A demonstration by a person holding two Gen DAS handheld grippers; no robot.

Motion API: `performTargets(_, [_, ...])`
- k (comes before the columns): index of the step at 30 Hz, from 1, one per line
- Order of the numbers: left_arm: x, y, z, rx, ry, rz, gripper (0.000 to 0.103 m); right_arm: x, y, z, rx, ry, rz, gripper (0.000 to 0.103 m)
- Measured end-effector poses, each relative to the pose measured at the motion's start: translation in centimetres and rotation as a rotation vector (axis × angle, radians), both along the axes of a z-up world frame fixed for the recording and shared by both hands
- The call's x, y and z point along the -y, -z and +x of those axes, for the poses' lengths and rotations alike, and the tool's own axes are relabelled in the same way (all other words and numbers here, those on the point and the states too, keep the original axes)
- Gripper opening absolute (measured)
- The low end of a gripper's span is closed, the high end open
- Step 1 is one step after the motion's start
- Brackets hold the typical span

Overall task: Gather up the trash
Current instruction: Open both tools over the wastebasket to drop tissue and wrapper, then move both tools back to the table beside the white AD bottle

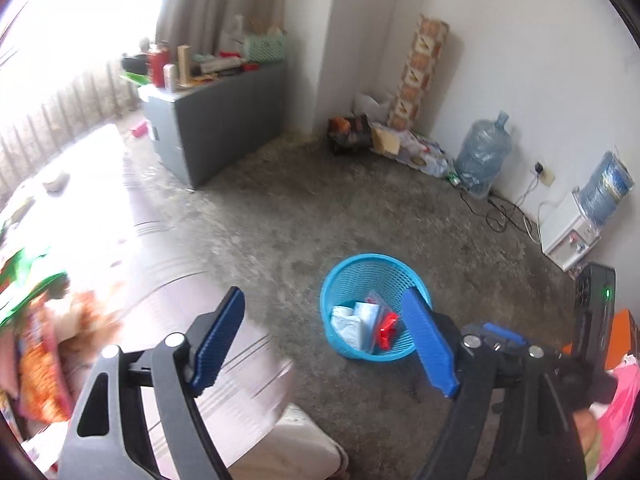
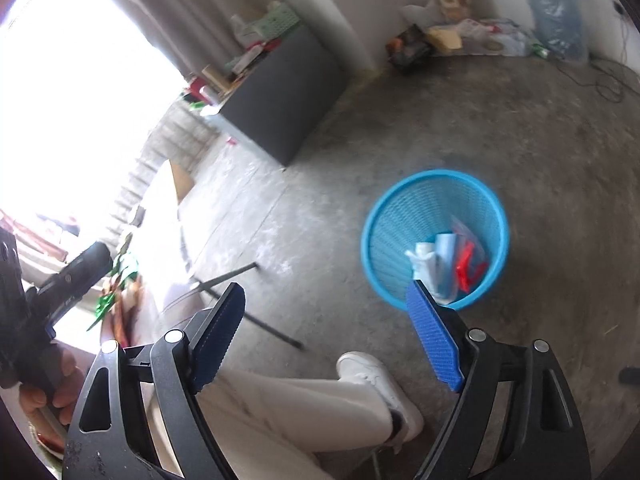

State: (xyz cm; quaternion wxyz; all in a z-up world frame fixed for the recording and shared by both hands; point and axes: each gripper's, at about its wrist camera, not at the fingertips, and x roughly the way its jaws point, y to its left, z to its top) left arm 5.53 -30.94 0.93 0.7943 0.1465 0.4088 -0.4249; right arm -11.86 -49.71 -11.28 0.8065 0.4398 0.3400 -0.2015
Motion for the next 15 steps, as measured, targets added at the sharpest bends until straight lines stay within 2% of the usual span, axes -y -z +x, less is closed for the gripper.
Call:
performTargets(4, [-5.8,-1.7,0.1,0.039,-0.071,-0.022,0.081,-1.1,-0.9,1.0,0.018,-0.065,0.060,0.079])
performTargets(8, [-12.0,-3.2,-0.2,0.075,-0.138,-0.064,0.083,-3.2,-2.7,1.8,0.041,-0.125,0.062,0.079])
performTargets(15, [-24.0,-3.4,-0.7,0.114,-0.344,-0.097,0.085,-7.3,-4.4,4.6,0.100,-0.248,0.124,0.079])
